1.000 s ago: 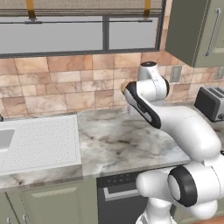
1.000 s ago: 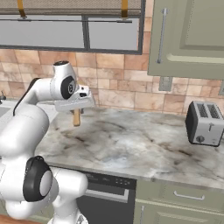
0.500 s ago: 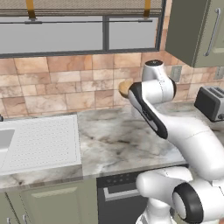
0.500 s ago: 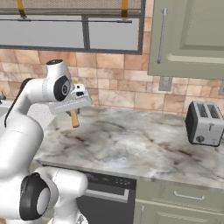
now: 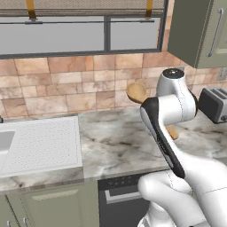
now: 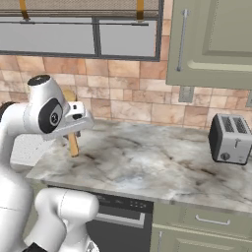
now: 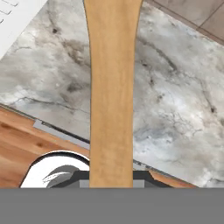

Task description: Organize the utensils by type. Pick up the wooden spoons from the counter and place them in the open cabinet. Then pick up the metallic utensils from the counter and place them in the open drawer.

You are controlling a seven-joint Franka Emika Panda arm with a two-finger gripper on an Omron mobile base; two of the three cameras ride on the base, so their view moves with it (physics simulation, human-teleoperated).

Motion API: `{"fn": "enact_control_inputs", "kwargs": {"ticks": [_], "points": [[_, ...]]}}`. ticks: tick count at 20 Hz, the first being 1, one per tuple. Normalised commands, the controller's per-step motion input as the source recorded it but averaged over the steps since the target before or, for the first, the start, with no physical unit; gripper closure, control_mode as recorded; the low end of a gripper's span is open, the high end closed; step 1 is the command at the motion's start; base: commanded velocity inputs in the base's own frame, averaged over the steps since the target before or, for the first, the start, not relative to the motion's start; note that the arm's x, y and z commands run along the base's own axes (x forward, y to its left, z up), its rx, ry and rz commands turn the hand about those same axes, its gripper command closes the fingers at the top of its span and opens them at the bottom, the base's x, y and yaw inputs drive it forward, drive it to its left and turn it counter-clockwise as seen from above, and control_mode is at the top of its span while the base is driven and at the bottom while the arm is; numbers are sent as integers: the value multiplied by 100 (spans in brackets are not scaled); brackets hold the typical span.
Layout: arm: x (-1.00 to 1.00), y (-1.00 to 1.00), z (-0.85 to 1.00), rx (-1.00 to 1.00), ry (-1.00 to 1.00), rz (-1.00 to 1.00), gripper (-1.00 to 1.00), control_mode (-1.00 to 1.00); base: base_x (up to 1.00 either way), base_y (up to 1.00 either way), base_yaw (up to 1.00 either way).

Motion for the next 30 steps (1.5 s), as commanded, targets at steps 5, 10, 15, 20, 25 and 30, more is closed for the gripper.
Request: {"fn": "enact_control_inputs", "kwargs": {"ticks": [5, 10, 15, 20, 25, 30], "points": [[-70, -9, 29, 0, -12, -3, 100, -100, 0, 0, 0], [-32, -15, 24, 0, -1, 0, 100, -100, 0, 0, 0], [-2, -5, 2, 0, 0, 0, 100, -100, 0, 0, 0], [-4, 0, 0, 0, 0, 0, 100, -100, 0, 0, 0], [-7, 0, 0, 0, 0, 0, 100, -100, 0, 0, 0], [-1, 0, 0, 0, 1, 0, 100, -100, 0, 0, 0]]}}
